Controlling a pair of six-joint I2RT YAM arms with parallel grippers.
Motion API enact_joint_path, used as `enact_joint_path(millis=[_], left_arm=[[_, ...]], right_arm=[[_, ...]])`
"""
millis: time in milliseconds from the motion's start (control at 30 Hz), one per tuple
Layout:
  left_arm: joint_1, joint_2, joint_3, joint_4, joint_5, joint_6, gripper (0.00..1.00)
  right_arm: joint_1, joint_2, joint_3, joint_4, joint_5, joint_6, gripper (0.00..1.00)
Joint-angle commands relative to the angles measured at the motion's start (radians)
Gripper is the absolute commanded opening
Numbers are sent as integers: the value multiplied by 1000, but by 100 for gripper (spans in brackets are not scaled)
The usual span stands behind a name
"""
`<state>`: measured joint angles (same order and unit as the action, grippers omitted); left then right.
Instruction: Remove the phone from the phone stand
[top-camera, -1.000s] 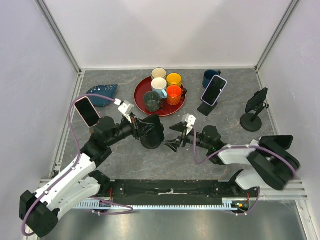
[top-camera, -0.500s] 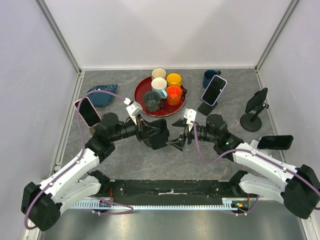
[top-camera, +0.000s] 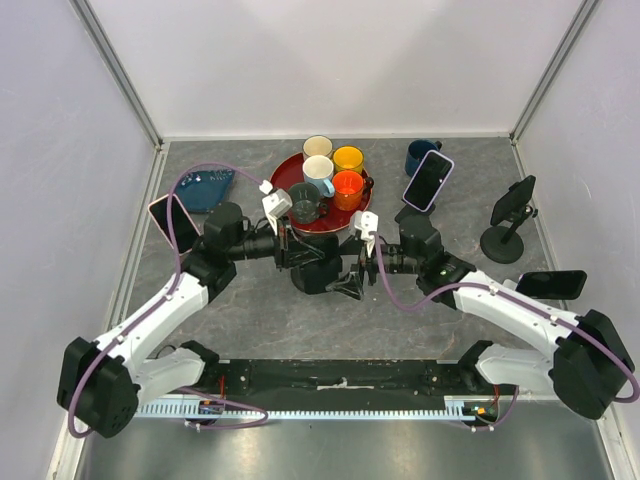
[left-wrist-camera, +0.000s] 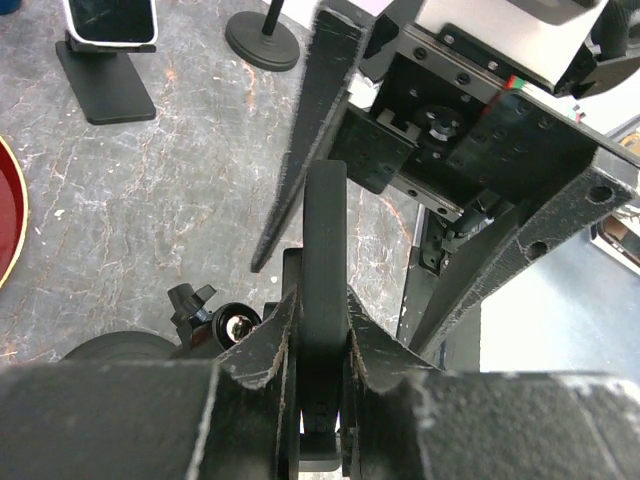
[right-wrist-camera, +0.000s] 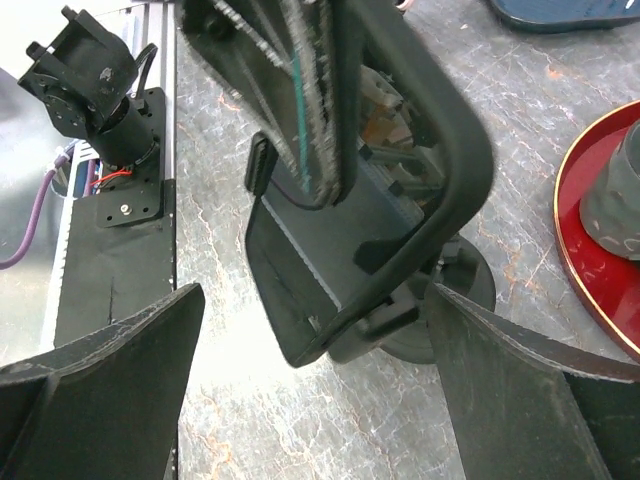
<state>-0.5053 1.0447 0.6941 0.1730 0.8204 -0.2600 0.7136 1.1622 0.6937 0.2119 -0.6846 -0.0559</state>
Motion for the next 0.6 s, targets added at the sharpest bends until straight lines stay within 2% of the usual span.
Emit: enact_joint_path(millis=[0,100,267,433,567], left_arm=[[71,67,110,85,184,28,2],[108,124,137,85,252,22,2],[140,196,128,102,286,16,3],[197,213,143,94,330,16,9],[206,235,174,57,344,39,14]], right_arm=[[-3,-15,55,34,31,19,98],[-6,-55,35,32,137,27,98],[-9,-171,-43,82,350,90,98],[-11,-266,-143,170,385,143,98],[-13,-274,-164,169,384,142,98]])
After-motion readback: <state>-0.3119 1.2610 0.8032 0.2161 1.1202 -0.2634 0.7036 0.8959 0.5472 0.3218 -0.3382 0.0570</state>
